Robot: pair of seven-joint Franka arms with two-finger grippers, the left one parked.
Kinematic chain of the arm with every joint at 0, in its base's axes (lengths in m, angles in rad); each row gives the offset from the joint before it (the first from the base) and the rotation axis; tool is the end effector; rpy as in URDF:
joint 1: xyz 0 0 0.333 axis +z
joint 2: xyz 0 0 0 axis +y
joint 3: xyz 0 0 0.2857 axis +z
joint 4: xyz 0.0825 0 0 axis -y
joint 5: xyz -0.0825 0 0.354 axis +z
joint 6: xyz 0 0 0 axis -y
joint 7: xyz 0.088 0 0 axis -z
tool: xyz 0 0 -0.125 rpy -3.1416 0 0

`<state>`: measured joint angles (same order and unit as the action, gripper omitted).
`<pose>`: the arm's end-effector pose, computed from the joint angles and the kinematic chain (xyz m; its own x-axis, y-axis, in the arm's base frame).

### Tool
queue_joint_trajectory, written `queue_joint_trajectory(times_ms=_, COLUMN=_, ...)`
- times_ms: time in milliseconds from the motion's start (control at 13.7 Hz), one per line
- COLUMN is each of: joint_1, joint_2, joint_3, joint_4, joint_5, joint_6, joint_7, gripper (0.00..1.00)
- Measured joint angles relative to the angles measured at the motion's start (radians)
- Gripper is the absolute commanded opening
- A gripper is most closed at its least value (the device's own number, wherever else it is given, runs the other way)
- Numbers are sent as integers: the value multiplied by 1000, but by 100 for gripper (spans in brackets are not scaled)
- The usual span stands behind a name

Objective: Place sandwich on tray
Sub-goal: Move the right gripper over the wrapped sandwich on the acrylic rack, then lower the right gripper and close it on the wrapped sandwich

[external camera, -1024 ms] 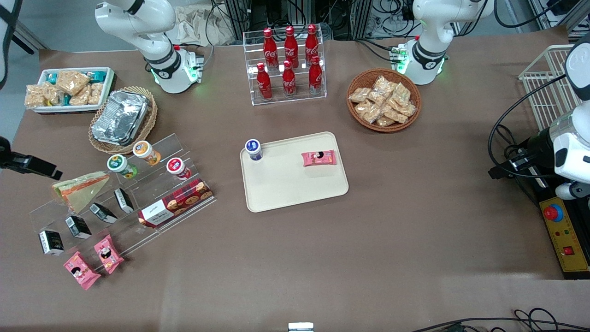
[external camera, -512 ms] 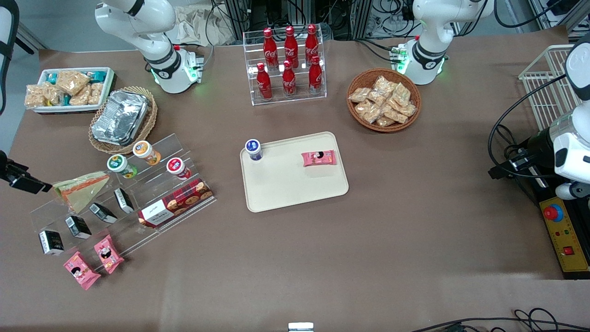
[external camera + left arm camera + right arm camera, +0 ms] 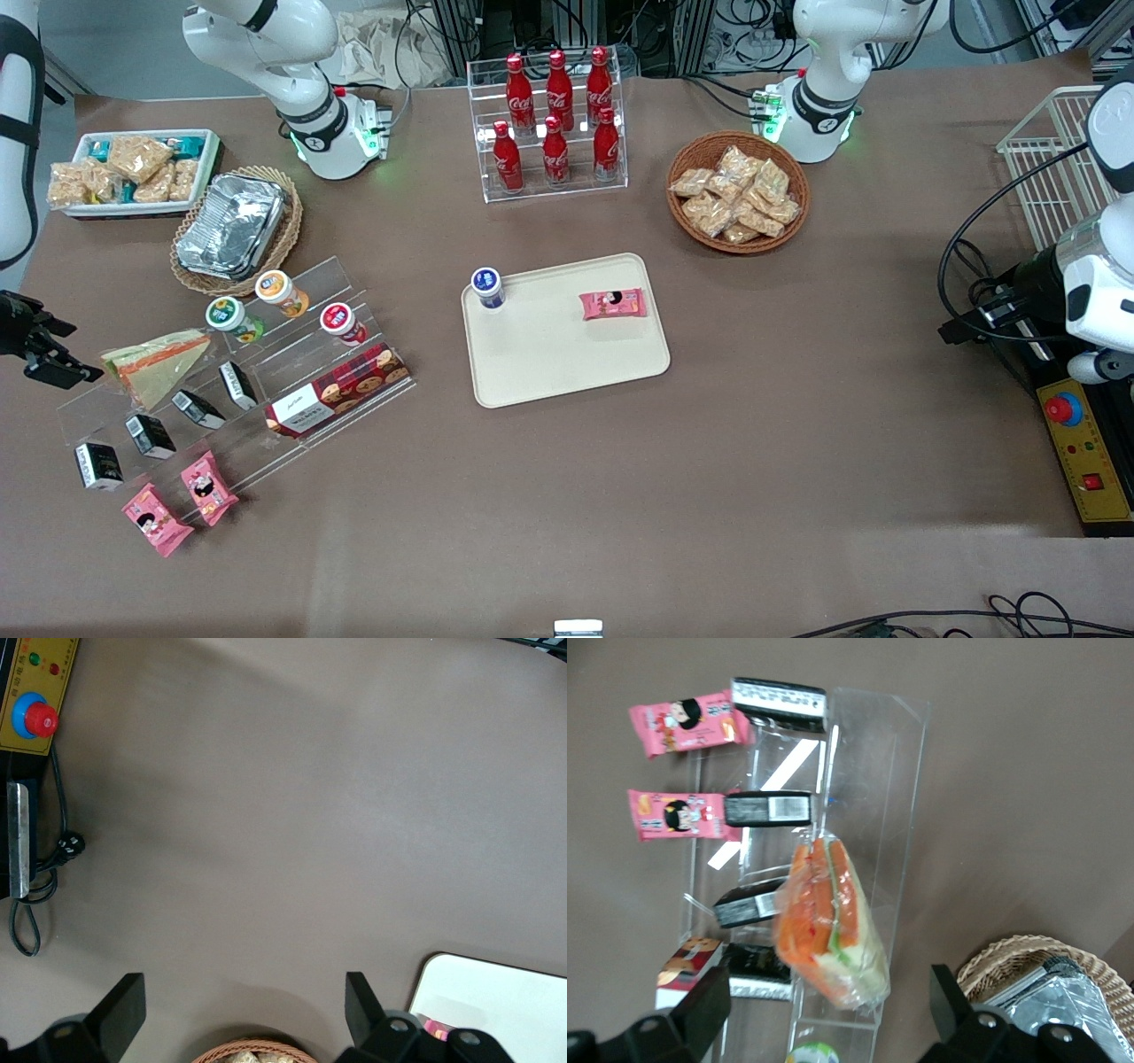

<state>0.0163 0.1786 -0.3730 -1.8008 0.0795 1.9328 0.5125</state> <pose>0.5401 -0.1852 0.4121 0.6256 -0.7794 -0.0336 -0.7797 -0.6261 0.0091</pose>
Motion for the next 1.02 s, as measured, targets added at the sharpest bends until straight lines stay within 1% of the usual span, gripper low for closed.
queue_joint_trajectory(times_ms=220, joint_1=8, joint_2=12, joint_3=4, joint_4=-51, joint_5=1, joint_6=60, joint_7=6, gripper=100)
queue_joint_trajectory(times_ms=512, joint_1=16, joint_2=50, joint_3=7, joint_4=-64, joint_5=2, joint_6=120, joint_7=8, gripper=100)
queue_joint_trajectory(times_ms=659, joint_1=17, joint_2=75, joint_3=8, joint_4=-65, joint_5=2, joint_6=149, joint_7=8, gripper=97)
queue_joint_trajectory(times_ms=732, joint_1=17, joint_2=87, joint_3=8, joint_4=-70, joint_5=2, joint_6=164, joint_7=8, gripper=77)
queue_joint_trajectory(times_ms=878, joint_1=17, joint_2=104, joint_3=9, joint_4=-101, joint_5=2, joint_6=222, joint_7=8, gripper=15)
queue_joint_trajectory(times_ms=951, joint_1=18, joint_2=107, joint_3=10, joint_4=-121, joint_5=2, joint_6=250, joint_7=6, gripper=0)
queue_joint_trajectory(times_ms=1024, joint_1=19, joint_2=108, joint_3=10, joint_4=-130, joint_5=2, joint_6=260, joint_7=0, gripper=0)
